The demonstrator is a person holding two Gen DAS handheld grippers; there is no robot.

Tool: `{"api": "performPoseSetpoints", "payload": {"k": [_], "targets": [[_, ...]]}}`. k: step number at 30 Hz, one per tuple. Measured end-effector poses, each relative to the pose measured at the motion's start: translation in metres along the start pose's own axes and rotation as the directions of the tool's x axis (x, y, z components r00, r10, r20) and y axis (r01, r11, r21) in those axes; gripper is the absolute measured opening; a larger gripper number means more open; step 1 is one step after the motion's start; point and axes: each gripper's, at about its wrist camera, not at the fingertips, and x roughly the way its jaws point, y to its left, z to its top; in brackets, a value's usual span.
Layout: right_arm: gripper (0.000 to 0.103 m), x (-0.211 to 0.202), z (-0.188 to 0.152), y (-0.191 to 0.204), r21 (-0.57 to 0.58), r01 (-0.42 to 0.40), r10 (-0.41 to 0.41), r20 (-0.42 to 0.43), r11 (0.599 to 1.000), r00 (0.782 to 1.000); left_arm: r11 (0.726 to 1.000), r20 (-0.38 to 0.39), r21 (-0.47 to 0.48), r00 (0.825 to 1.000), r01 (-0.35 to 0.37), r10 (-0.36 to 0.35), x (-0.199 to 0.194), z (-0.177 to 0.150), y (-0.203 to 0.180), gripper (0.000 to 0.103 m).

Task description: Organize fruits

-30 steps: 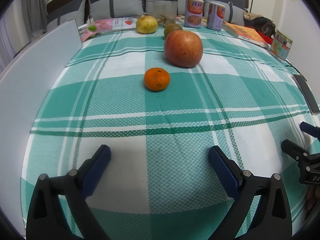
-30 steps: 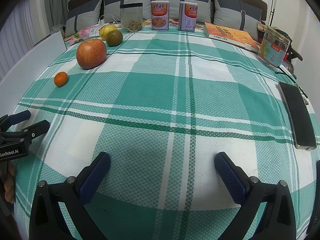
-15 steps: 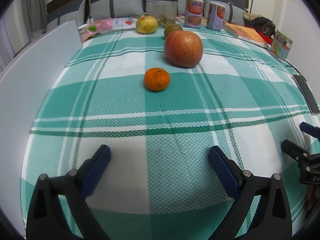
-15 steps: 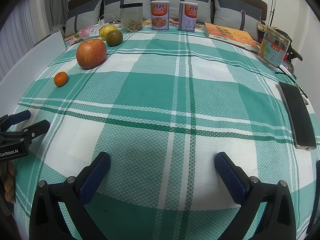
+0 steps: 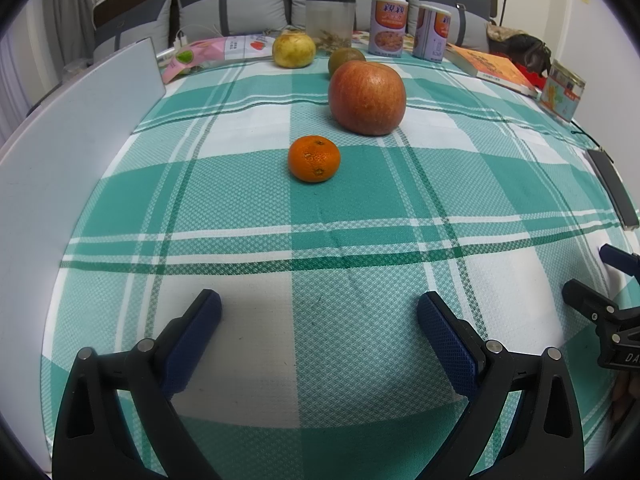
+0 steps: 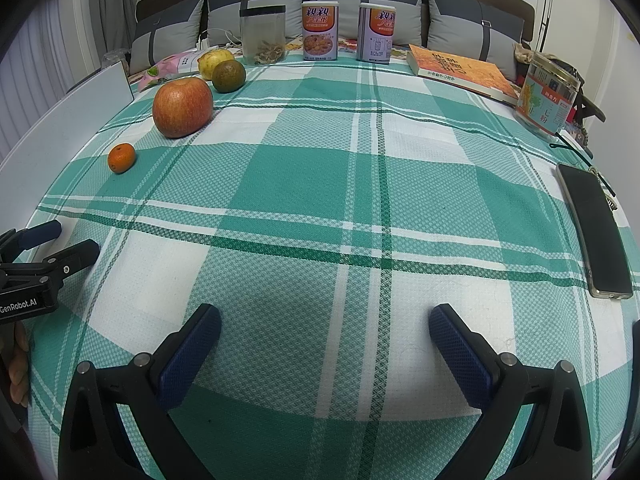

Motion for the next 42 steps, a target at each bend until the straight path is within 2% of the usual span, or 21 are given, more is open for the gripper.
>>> {"api": "performPoseSetpoints", "payload": {"k": [36,38,42], "targets": [[0.103,0.000,0.000,0.000,0.000,0.000,0.000,0.000,1.000,1.000,1.000,-0.002,-0.002,1.000,-0.001,0.001,0.001,0.000,0.000,0.100],[0.103,0.000,0.000,0.000,0.000,0.000,0.000,0.000,1.000,1.000,1.000,-0.015,0.001,1.000,0.002,-0.002,0.002,0.004,0.001,0.100],[0.103,0.000,0.000,0.000,0.000,0.000,0.000,0.000,1.000,1.000,0.999,-0.066,0.000,0.997,0.033,-0.033,0.014,0.034,0.003,0.098]]}}
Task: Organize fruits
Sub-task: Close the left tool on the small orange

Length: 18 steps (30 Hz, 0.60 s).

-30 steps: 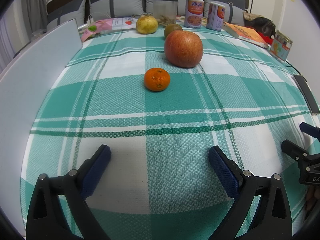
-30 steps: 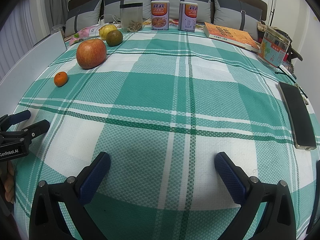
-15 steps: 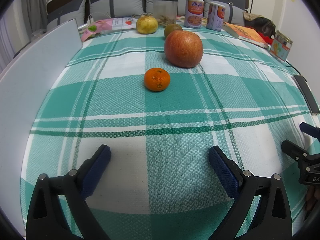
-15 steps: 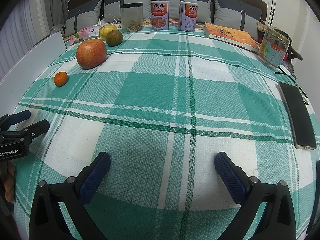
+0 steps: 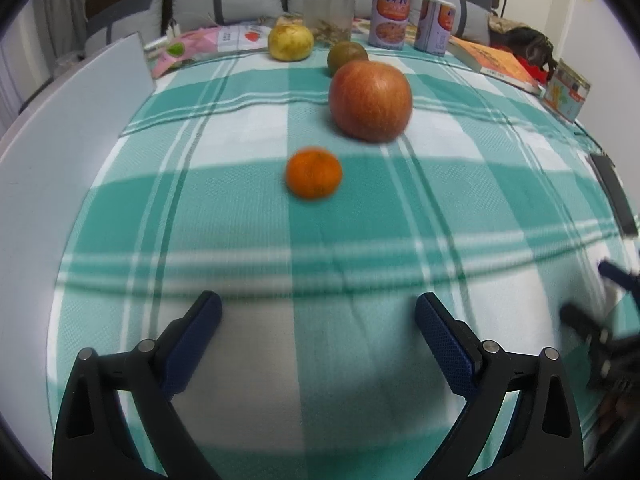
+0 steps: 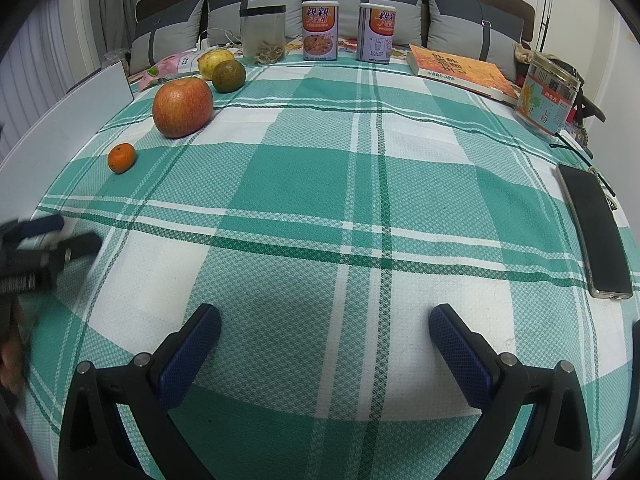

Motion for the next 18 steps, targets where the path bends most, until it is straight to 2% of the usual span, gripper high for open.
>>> {"api": "performPoseSetpoints", "payload": {"k": [5,8,9,10,12,13,14,15,18], "targets": [[0.103,0.000,0.000,0.000,0.000,0.000,0.000,0.000,1.000,1.000,1.000,0.048,0.014,0.999,0.022,-0.023,0.012,0.040,0.000,0.097],[0.103,0.000,0.000,0.000,0.000,0.000,0.000,0.000,1.000,1.000,1.000,0.079,0.011,0.997,0.004,-0.005,0.019,0.046,0.000,0.096],[0.103,0.000,0.000,0.000,0.000,0.000,0.000,0.000,1.000,1.000,1.000,0.091,0.008,0.996,-0.012,0.011,0.021,0.047,0.000,0.093],[0.103,0.000,0.000,0.000,0.000,0.000,0.000,0.000,1.000,1.000,1.000,0.103,0.003,0.995,-0.017,0.017,0.021,0.046,0.000,0.087],[0.103,0.000,0.000,0.000,0.000,0.000,0.000,0.000,1.000,1.000,1.000,0.096,0.001,0.995,-0.007,0.007,0.024,0.045,0.001,0.045],[0.103,0.000,0.000,0.000,0.000,0.000,0.000,0.000,1.000,1.000,1.000,0.076,0.001,0.997,-0.003,0.002,0.028,0.045,0.001,0.040],[0.103,0.000,0.000,0.000,0.000,0.000,0.000,0.000,1.000,1.000,1.000,0.079,0.004,0.997,-0.003,0.003,0.029,0.045,0.001,0.039],[0.103,0.000,0.000,0.000,0.000,0.000,0.000,0.000,1.000,1.000,1.000,0.095,0.014,0.995,-0.012,0.011,0.027,0.044,0.000,0.033],[0.103,0.000,0.000,0.000,0.000,0.000,0.000,0.000,1.000,1.000,1.000,0.111,0.018,0.994,-0.007,0.005,0.020,0.043,-0.001,0.031]]}}
